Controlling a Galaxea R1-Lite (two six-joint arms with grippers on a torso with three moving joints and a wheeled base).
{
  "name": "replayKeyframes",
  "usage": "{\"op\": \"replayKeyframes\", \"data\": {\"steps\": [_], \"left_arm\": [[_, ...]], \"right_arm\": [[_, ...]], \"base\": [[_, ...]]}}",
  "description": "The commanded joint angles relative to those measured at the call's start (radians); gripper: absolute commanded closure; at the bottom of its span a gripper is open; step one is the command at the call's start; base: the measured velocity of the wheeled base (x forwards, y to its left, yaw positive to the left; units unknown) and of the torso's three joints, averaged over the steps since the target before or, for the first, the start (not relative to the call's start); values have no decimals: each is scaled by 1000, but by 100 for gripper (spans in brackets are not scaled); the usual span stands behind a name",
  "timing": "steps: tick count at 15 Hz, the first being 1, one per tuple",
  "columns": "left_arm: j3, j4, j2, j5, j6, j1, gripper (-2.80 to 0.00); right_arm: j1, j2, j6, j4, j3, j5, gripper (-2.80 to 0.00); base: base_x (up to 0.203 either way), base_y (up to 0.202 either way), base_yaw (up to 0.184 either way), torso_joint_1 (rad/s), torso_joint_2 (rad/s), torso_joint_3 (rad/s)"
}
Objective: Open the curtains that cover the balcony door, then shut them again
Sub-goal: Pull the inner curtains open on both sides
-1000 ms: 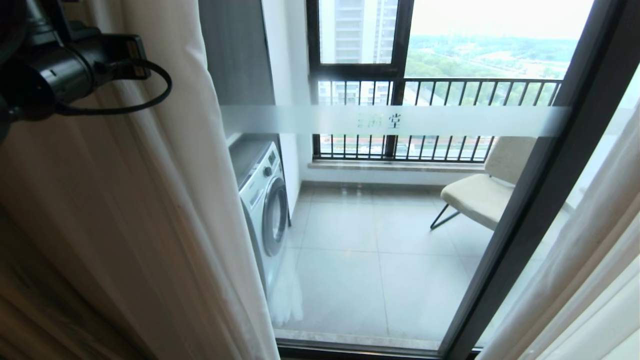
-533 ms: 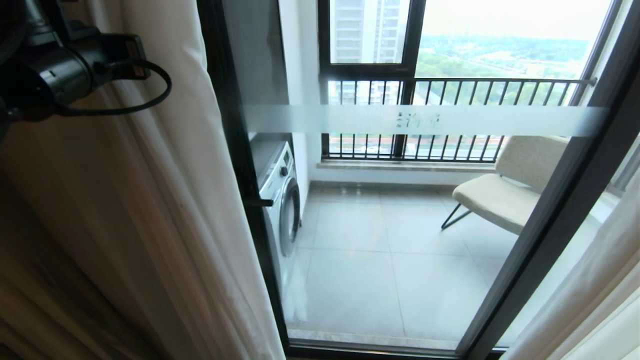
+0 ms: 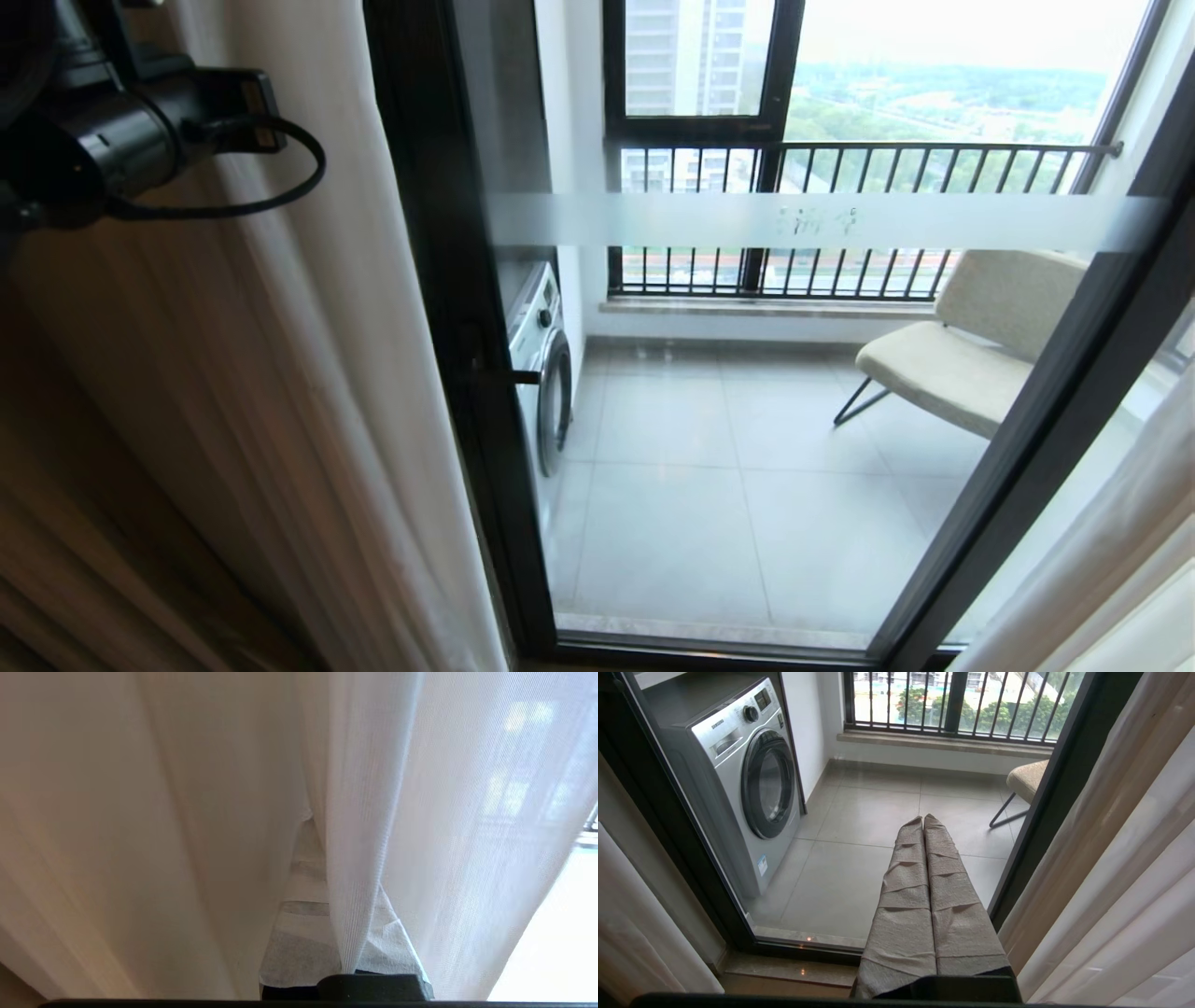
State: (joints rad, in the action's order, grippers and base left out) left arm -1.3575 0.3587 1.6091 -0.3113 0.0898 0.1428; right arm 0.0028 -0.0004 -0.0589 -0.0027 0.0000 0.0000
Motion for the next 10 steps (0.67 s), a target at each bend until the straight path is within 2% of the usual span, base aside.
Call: {"op": "replayKeyframes", "data": {"steps": [1, 10], "left_arm": [[-5, 6, 2, -3, -1, -4, 0], [-14, 6, 11, 0, -47, -111, 0]], "right_arm": [[-1, 0, -1, 0, 0, 0, 0], [-1, 0, -1, 0, 0, 0, 0]], "base": [[0, 0, 0, 0, 0, 0], [0, 0, 0, 0, 0, 0]]}}
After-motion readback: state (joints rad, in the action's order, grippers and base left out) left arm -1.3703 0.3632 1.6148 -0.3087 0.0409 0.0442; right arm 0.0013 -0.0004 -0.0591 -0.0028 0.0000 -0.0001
